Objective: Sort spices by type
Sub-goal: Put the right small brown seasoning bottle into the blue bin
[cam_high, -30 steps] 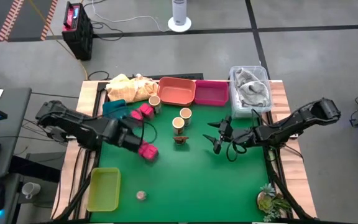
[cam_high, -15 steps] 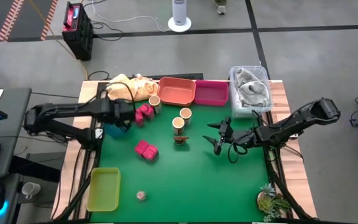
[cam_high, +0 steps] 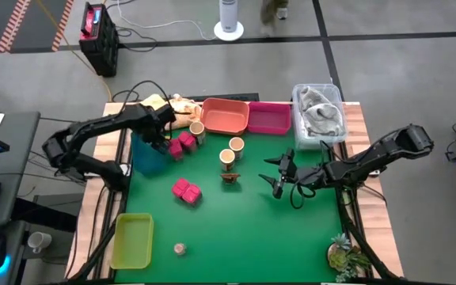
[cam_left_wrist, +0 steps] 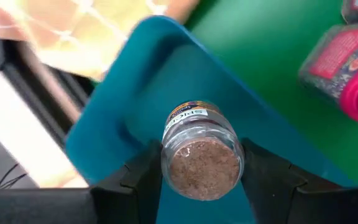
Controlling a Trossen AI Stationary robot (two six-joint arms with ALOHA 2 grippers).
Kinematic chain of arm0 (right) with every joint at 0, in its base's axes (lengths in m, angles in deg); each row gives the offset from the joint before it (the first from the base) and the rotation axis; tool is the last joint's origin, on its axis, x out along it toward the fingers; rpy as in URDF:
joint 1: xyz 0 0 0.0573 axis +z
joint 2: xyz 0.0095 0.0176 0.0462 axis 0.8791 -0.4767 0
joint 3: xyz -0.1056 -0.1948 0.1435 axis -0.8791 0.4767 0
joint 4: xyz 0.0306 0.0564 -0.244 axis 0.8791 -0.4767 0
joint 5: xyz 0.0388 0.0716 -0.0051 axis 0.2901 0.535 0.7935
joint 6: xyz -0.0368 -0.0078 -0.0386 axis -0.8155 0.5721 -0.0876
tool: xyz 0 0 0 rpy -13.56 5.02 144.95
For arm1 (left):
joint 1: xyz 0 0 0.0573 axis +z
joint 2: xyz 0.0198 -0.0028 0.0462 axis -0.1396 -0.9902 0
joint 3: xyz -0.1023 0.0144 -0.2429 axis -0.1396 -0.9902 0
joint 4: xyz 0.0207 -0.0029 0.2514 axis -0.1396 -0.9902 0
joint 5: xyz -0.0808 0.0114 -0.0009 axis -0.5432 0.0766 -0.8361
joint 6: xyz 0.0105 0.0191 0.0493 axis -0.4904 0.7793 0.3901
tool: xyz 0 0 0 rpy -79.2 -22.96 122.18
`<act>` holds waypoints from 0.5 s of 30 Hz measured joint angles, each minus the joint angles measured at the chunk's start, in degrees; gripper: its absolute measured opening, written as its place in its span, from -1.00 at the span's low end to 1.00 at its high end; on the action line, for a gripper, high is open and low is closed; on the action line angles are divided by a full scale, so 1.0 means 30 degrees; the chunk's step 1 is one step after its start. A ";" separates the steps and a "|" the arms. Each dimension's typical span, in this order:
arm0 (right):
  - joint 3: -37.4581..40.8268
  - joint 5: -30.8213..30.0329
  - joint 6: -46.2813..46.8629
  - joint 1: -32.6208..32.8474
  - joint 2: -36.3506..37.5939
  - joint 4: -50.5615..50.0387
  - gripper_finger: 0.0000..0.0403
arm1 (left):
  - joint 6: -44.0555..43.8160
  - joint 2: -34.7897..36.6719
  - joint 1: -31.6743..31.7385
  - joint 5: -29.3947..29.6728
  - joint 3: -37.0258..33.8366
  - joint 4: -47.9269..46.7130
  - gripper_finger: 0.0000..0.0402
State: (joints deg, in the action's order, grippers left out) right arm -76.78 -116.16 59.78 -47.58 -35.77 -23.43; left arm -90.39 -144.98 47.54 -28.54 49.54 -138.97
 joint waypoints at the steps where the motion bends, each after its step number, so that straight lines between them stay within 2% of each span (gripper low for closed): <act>1: 0.0000 0.0005 0.0000 0.0035 0.0000 0.0002 0.53 | 0.0270 -0.0231 0.0163 -0.0258 0.0000 -0.0036 -0.12; 10: 0.0000 -0.0007 0.0691 0.0957 0.0000 -0.0319 0.53 | 0.1657 -0.1975 0.0614 -0.0237 0.0000 -0.0002 -0.11; 15: 0.0000 -0.0075 0.1054 0.1458 0.0000 -0.0363 0.53 | 0.1657 -0.2056 0.0617 0.0194 0.0000 -0.0044 0.04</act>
State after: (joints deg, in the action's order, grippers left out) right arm -76.78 -116.39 62.94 -43.21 -35.77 -24.52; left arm -85.42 -151.15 49.39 -27.95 49.54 -139.10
